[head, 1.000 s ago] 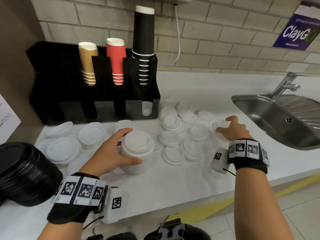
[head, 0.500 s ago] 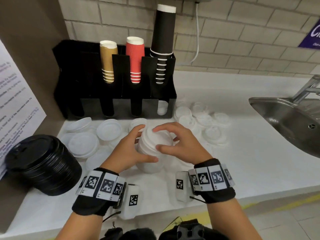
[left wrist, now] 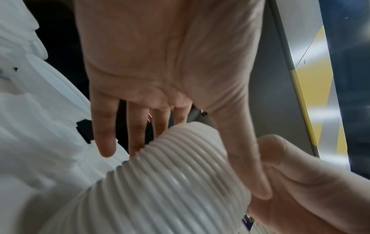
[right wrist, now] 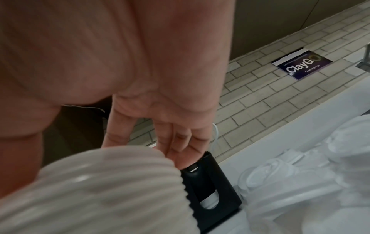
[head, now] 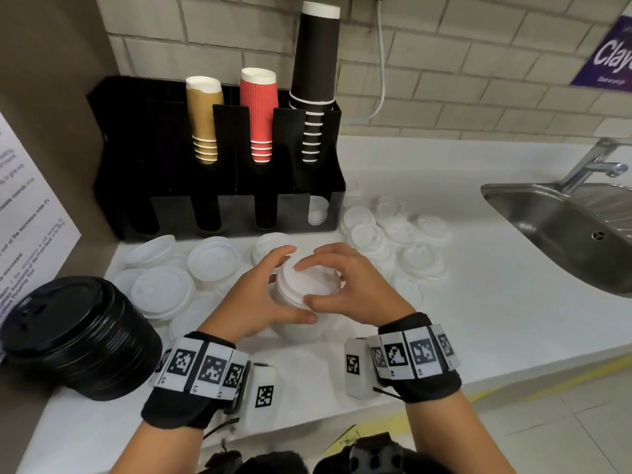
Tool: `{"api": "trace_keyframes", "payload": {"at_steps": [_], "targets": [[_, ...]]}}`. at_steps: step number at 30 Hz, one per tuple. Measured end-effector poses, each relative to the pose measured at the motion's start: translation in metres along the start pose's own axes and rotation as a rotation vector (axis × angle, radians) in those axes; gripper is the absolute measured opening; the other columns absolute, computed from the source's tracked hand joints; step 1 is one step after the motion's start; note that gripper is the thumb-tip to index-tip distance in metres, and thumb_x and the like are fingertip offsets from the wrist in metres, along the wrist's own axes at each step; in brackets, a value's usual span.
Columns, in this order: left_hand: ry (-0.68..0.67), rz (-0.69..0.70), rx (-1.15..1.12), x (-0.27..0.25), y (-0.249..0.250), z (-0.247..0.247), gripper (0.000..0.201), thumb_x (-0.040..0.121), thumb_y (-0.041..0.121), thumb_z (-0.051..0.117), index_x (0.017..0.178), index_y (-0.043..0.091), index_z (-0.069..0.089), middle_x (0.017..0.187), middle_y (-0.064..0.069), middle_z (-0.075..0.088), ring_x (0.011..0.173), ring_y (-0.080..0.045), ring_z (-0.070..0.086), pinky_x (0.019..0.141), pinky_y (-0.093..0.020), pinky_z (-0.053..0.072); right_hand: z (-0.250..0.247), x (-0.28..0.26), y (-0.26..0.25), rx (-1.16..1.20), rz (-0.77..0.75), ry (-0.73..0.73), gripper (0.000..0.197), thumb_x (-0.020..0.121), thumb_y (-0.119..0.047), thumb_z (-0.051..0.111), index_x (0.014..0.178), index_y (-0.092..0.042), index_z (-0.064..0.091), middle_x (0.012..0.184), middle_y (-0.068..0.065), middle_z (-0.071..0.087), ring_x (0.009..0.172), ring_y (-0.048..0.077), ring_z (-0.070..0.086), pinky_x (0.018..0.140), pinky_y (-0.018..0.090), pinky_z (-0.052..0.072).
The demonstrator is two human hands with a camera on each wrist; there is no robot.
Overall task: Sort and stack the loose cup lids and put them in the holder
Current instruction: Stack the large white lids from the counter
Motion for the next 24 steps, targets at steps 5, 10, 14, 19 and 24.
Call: {"api": "trace_keyframes", "payload": {"at_steps": [5,10,14,19,24], "targets": [[-0.016,0.028,-0.013,0.001,0.001,-0.004,0.082,0.049,0.047,0.09,0.119,0.058,0.047,0.118,0.029,0.057,0.112,0.006,0.051,0.082,-0.016,0.043,-0.015,-0.005,0.006,0.093,0.037,0.053,0.044,0.074,-0.035,0.079,0.114,-0.041,0.059,0.121,-0.013,0.05,0.11,-0.004,0.046,0.079,0.001,0.035],[-0.024,0.019,-0.013,0.003,-0.001,-0.004,0.077,0.039,0.056,0.084,0.107,0.062,0.05,0.109,0.038,0.056,0.102,0.016,0.049,0.077,-0.012,0.04,-0.089,0.004,0.065,-0.1,0.434,0.317,0.037,0.089,-0.032,0.064,0.124,-0.022,0.057,0.129,0.006,0.053,0.112,0.015,0.052,0.089,0.023,0.041],[-0.025,0.019,0.007,0.004,0.0,-0.004,0.078,0.04,0.056,0.085,0.109,0.06,0.051,0.113,0.032,0.057,0.109,0.008,0.051,0.082,-0.018,0.042,-0.127,0.018,0.124,-0.369,0.804,0.185,0.052,0.09,-0.035,0.062,0.135,-0.012,0.048,0.138,0.016,0.049,0.125,0.033,0.048,0.103,0.037,0.039],[-0.034,-0.001,0.043,0.006,0.003,-0.006,0.083,0.039,0.059,0.085,0.116,0.054,0.053,0.119,0.026,0.058,0.112,0.001,0.052,0.09,-0.028,0.044,-0.127,0.029,0.155,-0.398,0.87,0.047,0.061,0.086,-0.039,0.066,0.137,-0.012,0.045,0.137,0.01,0.051,0.122,0.028,0.052,0.1,0.034,0.041],[-0.02,-0.025,0.034,0.007,0.004,-0.005,0.085,0.04,0.056,0.085,0.119,0.05,0.053,0.121,0.024,0.058,0.112,0.002,0.052,0.089,-0.025,0.044,-0.134,0.033,0.174,-0.221,0.859,0.028,0.035,0.083,-0.039,0.069,0.11,-0.02,0.059,0.073,0.0,0.06,0.059,0.014,0.056,0.064,0.026,0.045]]}}
Point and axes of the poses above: each hand's wrist, its own x-axis towards the middle knuckle, its own z-axis out of the palm, y = z × x, the point moved 1 cm from there along x, towards the middle knuckle
